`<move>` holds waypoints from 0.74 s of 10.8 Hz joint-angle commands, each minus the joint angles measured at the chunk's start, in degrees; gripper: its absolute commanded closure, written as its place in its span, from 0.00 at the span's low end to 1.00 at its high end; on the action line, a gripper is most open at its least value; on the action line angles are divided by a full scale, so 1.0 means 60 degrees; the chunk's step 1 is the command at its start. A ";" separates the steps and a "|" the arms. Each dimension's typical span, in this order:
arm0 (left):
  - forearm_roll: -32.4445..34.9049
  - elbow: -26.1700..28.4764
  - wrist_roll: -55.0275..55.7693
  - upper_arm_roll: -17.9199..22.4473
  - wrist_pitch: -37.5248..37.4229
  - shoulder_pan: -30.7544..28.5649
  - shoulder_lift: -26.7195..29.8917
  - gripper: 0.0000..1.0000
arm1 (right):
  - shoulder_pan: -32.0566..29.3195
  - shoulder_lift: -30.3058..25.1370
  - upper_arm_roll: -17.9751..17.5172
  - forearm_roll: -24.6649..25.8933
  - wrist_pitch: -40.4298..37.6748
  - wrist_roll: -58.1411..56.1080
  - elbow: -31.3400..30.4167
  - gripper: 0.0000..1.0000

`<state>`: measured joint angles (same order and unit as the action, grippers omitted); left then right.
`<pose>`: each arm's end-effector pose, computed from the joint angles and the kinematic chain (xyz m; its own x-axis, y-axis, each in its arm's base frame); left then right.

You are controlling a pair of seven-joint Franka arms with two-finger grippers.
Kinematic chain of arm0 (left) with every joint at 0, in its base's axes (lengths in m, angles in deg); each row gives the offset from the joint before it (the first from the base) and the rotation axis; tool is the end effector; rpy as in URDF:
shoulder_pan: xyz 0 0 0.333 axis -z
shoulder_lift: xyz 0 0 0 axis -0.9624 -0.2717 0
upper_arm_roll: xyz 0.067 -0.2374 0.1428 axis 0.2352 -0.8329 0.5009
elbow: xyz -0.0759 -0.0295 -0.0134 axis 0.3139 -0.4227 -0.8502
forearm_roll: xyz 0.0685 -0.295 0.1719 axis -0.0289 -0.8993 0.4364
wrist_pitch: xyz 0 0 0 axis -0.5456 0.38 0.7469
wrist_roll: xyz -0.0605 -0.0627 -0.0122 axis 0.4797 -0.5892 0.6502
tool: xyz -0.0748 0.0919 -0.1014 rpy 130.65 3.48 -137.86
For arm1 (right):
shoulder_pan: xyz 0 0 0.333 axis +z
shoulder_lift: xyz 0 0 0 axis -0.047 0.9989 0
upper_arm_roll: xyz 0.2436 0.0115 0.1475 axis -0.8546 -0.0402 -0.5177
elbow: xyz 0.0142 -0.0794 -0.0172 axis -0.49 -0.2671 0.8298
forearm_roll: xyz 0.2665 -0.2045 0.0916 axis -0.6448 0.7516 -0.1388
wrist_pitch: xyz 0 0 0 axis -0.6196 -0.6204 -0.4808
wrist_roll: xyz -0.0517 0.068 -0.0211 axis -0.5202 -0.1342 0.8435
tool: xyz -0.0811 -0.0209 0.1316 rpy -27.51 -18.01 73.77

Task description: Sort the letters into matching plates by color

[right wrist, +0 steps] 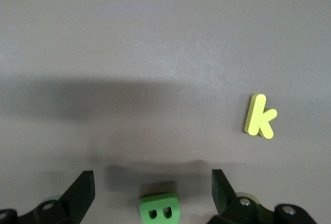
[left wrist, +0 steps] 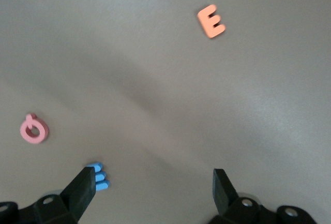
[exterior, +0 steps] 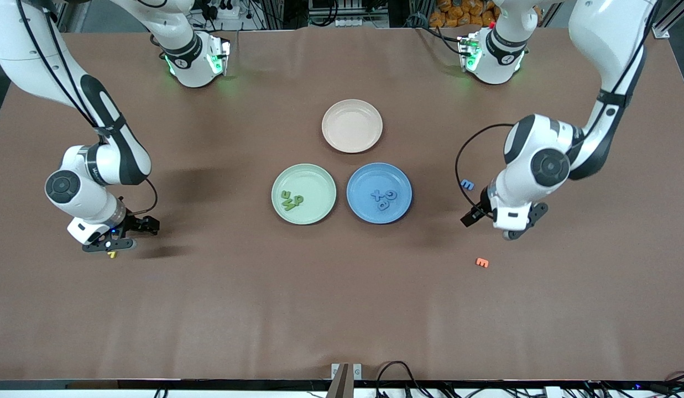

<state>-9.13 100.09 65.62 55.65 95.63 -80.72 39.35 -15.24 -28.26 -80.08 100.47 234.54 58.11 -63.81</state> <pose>0.5258 -0.1568 0.2343 0.7654 0.6385 -0.0809 0.6407 -0.7678 0.0025 0.5564 -0.0797 0.1433 0.9912 0.1247 0.0454 0.1197 -0.9878 0.0998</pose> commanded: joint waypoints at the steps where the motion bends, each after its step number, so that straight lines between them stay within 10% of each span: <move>1: -0.0868 0.2066 0.0953 0.0176 0.1217 -0.0047 0.1351 0.00 | -0.0268 -0.0143 -0.0196 0.0233 0.0288 -0.0075 -0.0271 0.00; 8: -0.1469 0.3269 0.3341 0.1085 0.2009 0.1023 0.1572 0.00 | -0.0590 -0.0070 -0.0269 0.0248 0.0947 -0.0075 -0.0754 0.00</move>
<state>-16.61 116.81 80.83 61.31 106.93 -75.71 45.80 -16.31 -28.26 -80.20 100.71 238.34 57.90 -66.46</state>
